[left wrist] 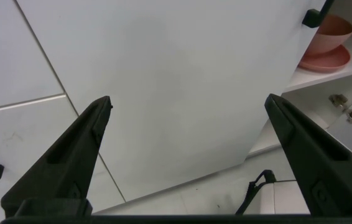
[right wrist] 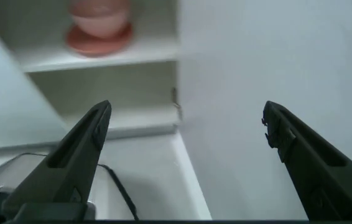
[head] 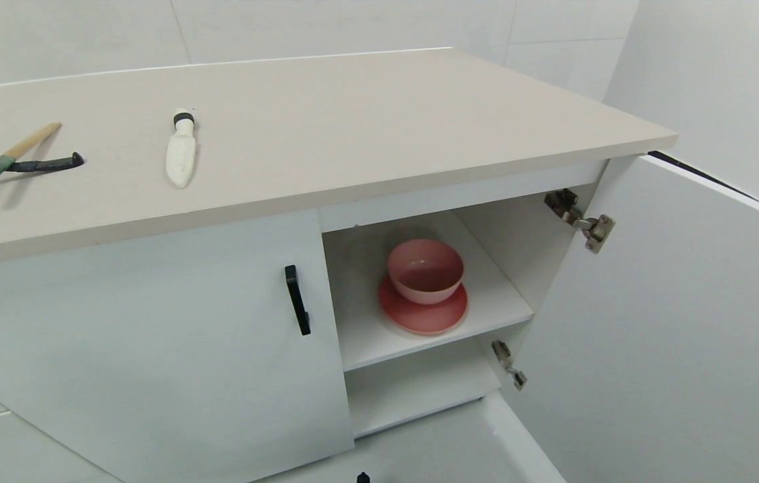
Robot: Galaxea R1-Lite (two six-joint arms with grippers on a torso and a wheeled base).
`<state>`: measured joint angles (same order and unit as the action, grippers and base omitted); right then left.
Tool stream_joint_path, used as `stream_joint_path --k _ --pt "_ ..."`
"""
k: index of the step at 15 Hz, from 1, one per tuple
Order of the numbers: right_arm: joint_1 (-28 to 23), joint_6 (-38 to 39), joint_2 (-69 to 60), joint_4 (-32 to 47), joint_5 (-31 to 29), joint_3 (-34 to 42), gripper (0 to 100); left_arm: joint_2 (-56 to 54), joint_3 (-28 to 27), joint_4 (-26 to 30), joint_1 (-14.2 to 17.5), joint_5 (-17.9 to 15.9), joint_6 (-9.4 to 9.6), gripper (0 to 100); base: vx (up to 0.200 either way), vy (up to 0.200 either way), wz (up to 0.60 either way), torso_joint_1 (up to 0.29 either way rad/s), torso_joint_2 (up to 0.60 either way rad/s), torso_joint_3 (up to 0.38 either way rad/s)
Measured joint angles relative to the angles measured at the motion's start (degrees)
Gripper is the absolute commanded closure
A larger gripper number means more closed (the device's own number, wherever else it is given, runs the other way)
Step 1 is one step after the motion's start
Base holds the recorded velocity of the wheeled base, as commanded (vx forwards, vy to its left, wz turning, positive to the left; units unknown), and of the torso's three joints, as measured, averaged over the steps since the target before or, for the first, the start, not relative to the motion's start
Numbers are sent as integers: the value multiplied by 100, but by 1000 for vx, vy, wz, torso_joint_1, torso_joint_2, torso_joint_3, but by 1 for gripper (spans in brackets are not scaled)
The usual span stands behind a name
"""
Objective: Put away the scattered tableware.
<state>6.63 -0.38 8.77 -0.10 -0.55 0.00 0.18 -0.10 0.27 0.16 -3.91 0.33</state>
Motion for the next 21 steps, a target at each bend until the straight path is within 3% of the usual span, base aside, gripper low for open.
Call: stream_joint_path --k 8,14,16,19,21 --pt "-104 16 -299 21 -23 0 0 2 0 -2 0 77 2 0 -175 0 0 4 3 2" --pt "-104 13 -307 17 -23 0 0 2 0 -6 0 165 -44 0 0 0 0 0 0 0" --pt "-104 13 -307 20 -23 0 0 2 0 -6 0 421 -43 0 0 0 0 0 0 0" --pt "-104 16 -306 20 -24 0 0 2 0 -17 0 484 -73 0 0 0 0 0 0 0" --pt "-104 13 -304 20 -24 0 0 2 0 -20 -2 489 -87 0 -200 0 0 2 5 5"
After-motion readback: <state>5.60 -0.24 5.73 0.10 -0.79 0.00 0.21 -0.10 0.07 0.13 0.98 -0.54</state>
